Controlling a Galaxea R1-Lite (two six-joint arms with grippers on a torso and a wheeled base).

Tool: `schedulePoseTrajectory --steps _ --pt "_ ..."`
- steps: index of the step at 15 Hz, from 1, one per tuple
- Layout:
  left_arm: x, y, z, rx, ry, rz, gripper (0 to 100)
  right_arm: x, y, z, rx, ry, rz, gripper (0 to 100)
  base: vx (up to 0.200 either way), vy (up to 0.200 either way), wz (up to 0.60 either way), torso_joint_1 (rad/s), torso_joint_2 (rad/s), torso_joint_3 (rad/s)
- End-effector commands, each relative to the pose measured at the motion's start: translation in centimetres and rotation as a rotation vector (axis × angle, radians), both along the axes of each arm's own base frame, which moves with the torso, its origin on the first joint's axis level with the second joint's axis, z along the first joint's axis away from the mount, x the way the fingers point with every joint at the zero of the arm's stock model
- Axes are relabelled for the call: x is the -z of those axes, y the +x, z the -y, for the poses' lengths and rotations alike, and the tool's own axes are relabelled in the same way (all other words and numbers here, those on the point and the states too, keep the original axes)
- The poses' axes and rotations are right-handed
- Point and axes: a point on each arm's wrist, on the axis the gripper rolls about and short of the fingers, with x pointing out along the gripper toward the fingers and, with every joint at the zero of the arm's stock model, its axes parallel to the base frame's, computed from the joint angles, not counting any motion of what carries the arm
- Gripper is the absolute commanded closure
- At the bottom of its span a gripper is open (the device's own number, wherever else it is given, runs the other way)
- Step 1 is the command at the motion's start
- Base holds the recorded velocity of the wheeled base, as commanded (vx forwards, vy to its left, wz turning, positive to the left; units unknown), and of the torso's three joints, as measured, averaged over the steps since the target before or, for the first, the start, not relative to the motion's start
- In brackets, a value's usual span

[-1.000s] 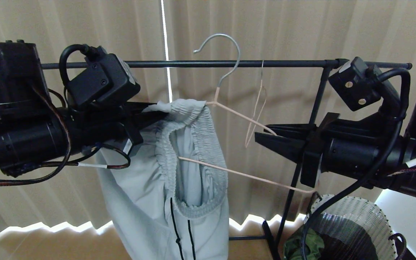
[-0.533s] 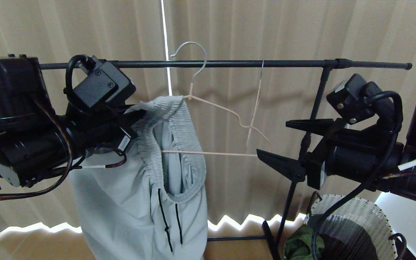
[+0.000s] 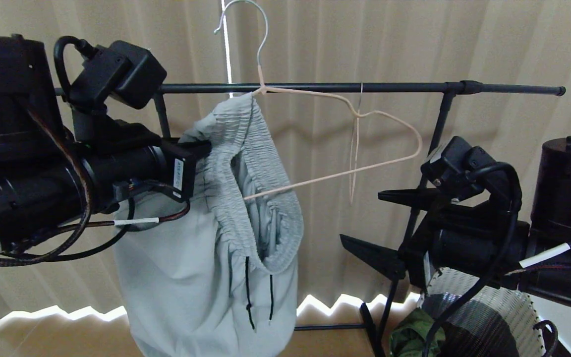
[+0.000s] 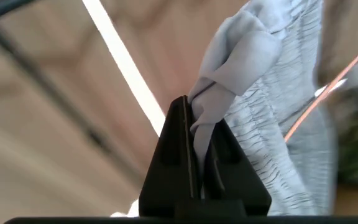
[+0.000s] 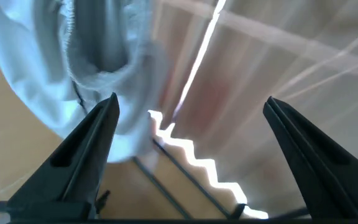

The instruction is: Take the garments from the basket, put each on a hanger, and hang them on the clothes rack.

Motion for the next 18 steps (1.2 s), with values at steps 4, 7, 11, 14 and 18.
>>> schedulePoseTrajectory --steps 4,7,11,14,18 --pt "-1.7 -2.0 1.6 0.125 -0.087 0.037 100 0.7 1.2 -1.8 -0.021 0.026 0.012 0 0.000 0.000 0.00 0.000 0.00 0.000" --pt "-1.8 -2.6 2.1 0.160 -0.100 0.037 100 1.0 1.8 -1.5 0.008 0.031 0.005 0 0.000 0.000 0.00 0.000 0.00 0.000" --pt "-1.9 -3.1 2.7 0.193 -0.104 0.039 100 1.3 1.9 -1.3 0.018 0.028 -0.004 100 0.000 0.000 0.00 0.000 0.00 0.000" --pt "-2.1 -3.2 3.0 0.207 -0.119 0.059 100 1.3 1.9 -1.3 0.017 0.029 -0.005 100 0.000 0.000 0.00 0.000 0.00 0.000" --pt "-1.9 -2.7 2.6 0.179 -0.112 0.070 100 0.9 2.0 0.0 0.063 0.036 0.008 100 0.000 0.000 0.00 0.000 0.00 0.000"
